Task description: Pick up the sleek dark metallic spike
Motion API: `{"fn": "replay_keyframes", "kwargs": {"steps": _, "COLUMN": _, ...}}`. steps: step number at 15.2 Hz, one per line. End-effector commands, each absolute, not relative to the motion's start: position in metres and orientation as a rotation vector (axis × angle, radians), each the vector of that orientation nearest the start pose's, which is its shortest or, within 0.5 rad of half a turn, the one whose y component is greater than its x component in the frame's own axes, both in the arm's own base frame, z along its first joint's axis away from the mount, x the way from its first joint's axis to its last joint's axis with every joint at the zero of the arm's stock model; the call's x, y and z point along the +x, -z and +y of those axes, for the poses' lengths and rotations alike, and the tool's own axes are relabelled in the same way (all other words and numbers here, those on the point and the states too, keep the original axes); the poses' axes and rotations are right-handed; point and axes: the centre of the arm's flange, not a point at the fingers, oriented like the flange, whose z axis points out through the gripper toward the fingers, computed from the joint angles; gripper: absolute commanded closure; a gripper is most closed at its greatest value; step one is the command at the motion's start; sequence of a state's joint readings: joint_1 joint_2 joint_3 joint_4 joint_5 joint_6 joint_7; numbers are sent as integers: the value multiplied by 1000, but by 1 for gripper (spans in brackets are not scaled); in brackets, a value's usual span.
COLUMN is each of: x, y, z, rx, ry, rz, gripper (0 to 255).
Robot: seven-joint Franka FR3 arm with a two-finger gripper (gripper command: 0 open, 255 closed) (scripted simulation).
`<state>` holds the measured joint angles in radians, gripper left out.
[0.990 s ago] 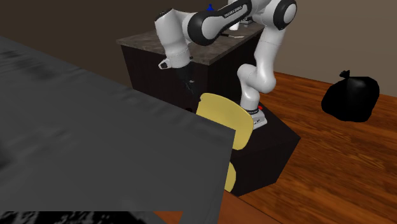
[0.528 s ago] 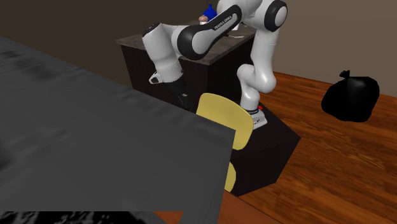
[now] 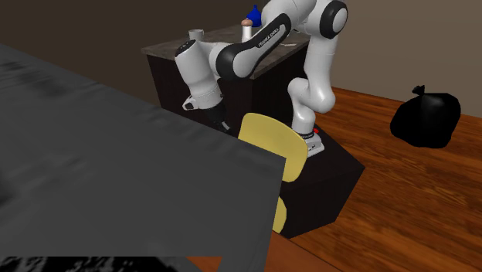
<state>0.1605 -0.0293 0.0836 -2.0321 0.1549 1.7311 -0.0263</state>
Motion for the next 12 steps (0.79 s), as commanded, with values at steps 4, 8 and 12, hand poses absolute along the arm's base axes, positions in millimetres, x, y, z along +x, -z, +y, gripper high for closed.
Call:
{"fn": "replay_keyframes", "kwargs": {"steps": 4, "x": 495, "y": -439, "z": 138, "rx": -2977, "ry": -431, "rz": -335, "gripper": 255}}
{"fn": "replay_keyframes", "kwargs": {"steps": 8, "x": 494, "y": -439, "z": 139, "rx": -2977, "ry": -431, "rz": -335, "gripper": 255}}
{"fn": "replay_keyframes", "kwargs": {"steps": 12, "x": 494, "y": -461, "z": 139, "rx": -2977, "ry": -431, "rz": -335, "gripper": 255}}
